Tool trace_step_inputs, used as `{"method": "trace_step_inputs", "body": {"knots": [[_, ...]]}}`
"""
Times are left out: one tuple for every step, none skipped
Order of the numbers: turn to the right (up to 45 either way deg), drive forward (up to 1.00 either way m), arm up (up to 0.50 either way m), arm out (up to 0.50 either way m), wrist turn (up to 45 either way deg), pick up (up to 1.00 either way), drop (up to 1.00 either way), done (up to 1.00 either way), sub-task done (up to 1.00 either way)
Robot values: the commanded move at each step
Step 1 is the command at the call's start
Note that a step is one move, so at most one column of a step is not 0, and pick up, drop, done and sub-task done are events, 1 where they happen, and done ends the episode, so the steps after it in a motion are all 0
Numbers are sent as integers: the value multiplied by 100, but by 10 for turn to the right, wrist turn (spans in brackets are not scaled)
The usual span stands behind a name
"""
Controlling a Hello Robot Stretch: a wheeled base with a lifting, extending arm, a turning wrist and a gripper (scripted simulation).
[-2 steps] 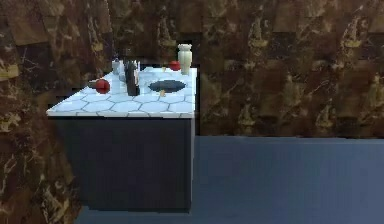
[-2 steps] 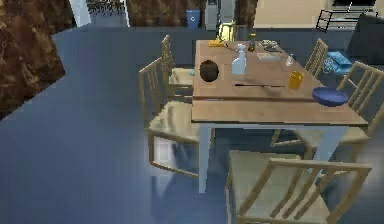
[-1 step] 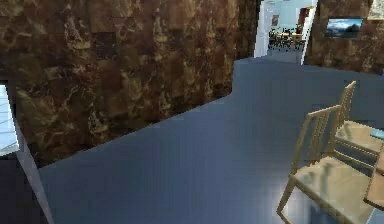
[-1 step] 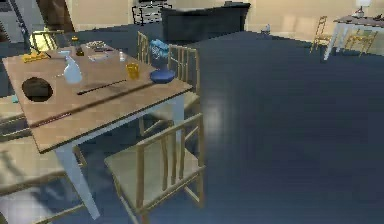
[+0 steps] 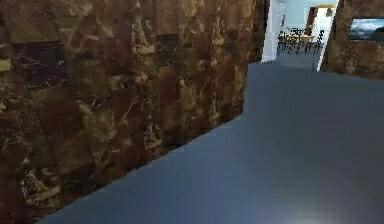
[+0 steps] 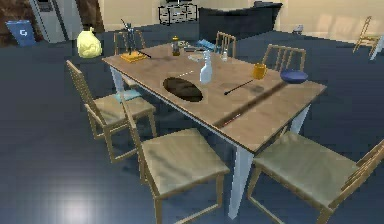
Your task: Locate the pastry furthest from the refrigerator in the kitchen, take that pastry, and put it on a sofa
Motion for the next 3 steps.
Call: {"method": "trace_step_inputs", "body": {"knots": [[60, 0, 0, 0, 0, 0, 0, 0, 0], [0, 45, 0, 0, 0, 0, 0, 0, 0], [360, 0, 0, 0, 0, 0, 0, 0, 0]]}}
